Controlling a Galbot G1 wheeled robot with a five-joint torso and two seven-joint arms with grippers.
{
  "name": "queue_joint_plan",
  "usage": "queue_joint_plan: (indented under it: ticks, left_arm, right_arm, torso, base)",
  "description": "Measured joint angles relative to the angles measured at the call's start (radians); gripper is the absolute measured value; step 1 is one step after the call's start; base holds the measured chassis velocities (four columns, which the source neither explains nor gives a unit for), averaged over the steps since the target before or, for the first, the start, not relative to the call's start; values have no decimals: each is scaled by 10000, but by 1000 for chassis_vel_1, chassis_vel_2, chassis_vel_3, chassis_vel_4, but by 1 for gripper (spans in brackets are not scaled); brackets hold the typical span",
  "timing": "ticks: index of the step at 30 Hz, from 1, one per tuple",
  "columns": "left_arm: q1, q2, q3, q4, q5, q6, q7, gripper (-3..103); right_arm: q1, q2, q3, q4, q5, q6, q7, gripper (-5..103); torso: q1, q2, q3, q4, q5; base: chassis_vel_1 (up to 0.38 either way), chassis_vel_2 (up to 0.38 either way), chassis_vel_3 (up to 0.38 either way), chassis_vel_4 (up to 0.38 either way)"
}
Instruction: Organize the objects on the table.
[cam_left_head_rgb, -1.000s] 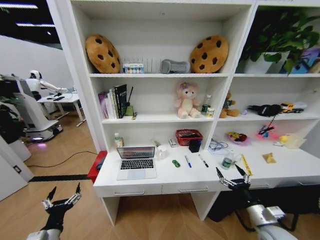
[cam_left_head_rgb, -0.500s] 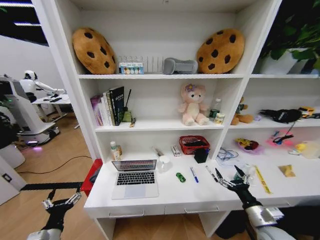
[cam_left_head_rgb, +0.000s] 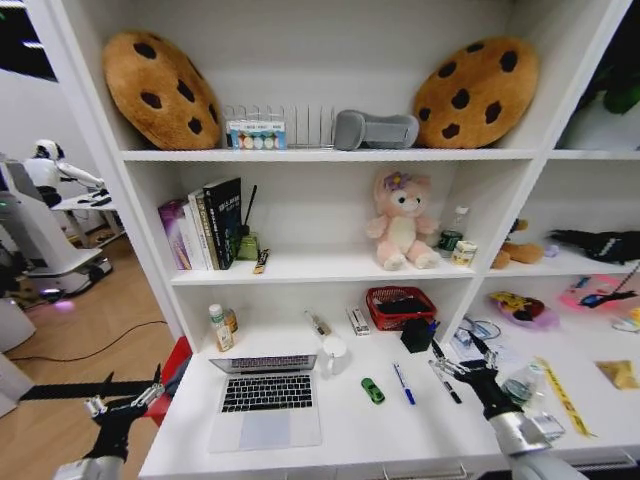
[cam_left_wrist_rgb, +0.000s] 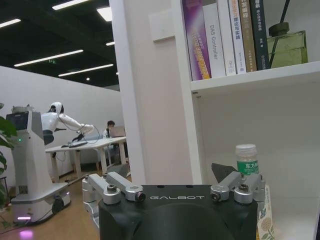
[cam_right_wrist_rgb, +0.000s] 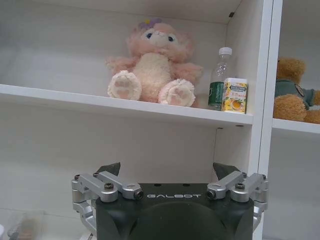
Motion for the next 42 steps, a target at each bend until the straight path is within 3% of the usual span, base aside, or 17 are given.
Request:
queue_joint_plan:
  ticks: [2, 8, 9, 11, 13, 14, 17, 20, 22, 23, 24, 25, 26, 28, 29, 34, 42]
  left_arm:
    - [17, 84, 7, -99, 86, 99, -28, 93]
    - [55, 625, 105, -569, 395, 359, -10, 72]
    - [66, 695, 124, -634, 395, 396, -3, 61]
    - [71, 730, 133, -666, 396, 418, 5, 61]
    - [96, 1215, 254, -978, 426, 636, 16, 50]
    - [96, 1215, 254, -978, 426, 636, 16, 50]
    - [-70, 2613, 722, -1296, 492, 1096, 26, 34]
    - [-178, 3257, 917, -1373, 483, 1281, 12, 28]
    - [-314, 5716, 1191, -1372, 308, 1528, 11, 18]
    - [-286, 6341, 1193, -1327, 230, 1529, 22, 12]
    - [-286, 6341, 1193, -1327, 230, 1529, 22, 12]
    - [-258, 6996, 1202, -1283, 120, 1528, 31, 3]
    - [-258, 6996, 1202, -1283, 120, 1528, 31, 3]
    - [-357, 8021, 1418, -1203, -100, 1583, 30, 1]
    - [-357, 8021, 1418, -1203, -100, 1583, 30, 1]
    - [-989, 9670, 2386, -539, -321, 1684, -33, 0]
    - [-998, 10441, 2806, -112, -430, 1684, 39, 0]
  right_arm:
    - [-25, 60, -15, -24, -37, 2, 29, 100]
    - [-135, 485, -60, -213, -122, 1, 204, 100]
    - [-146, 518, -64, -241, -129, 3, 213, 100]
    - [-150, 525, -65, -249, -132, 3, 215, 100]
    - [-218, 646, -79, -425, -178, 56, 259, 100]
    - [-218, 646, -79, -425, -178, 56, 259, 100]
    - [-229, 707, -115, -674, -213, 144, 328, 100]
    - [-218, 696, -120, -730, -213, 149, 340, 100]
    - [-193, 746, -187, -831, -240, 157, 350, 100]
    - [-190, 784, -221, -837, -268, 156, 358, 100]
    - [-190, 784, -221, -837, -268, 156, 358, 100]
    - [-187, 824, -257, -838, -312, 156, 365, 100]
    - [-187, 824, -257, -838, -312, 156, 365, 100]
    - [-160, 913, -330, -828, -378, 156, 376, 100]
    - [-160, 913, -330, -828, -378, 156, 376, 100]
    - [-158, 1249, -489, -682, -510, 146, 397, 100]
    - [-227, 1581, -661, -649, -733, 182, 406, 100]
  torso:
    - [-4, 2, -1, 3, 0]
    - [-12, 6, -4, 0, -1]
    - [-12, 7, -3, 0, -1]
    - [-12, 7, -4, 0, -1]
    - [-11, 6, -3, 1, 1]
    - [-11, 6, -3, 1, 1]
    - [-5, 4, -2, 2, -1]
    - [-3, 3, -1, 2, -2]
    - [-3, 4, -1, 0, -2]
    - [-3, 3, -1, 0, -2]
    - [-3, 3, -1, 0, -2]
    - [-3, 3, -1, 1, -2]
    - [-3, 3, -1, 1, -2]
    - [-3, 3, 0, 3, -2]
    - [-3, 3, 0, 3, -2]
    - [-2, 2, 0, 0, -3]
    - [-3, 2, 0, 1, -1]
  base:
    - [0, 0, 0, 0]
    - [33, -24, -16, 24]
    - [0, 0, 0, 0]
    - [0, 0, 0, 0]
    - [0, 0, 0, 0]
    - [0, 0, 0, 0]
    - [0, 0, 0, 0]
    - [0, 0, 0, 0]
    - [0, 0, 0, 0]
    - [0, 0, 0, 0]
    - [0, 0, 0, 0]
    - [0, 0, 0, 0]
    - [0, 0, 0, 0]
    - [0, 0, 0, 0]
    - [0, 0, 0, 0]
    - [0, 0, 0, 0]
    - [0, 0, 0, 0]
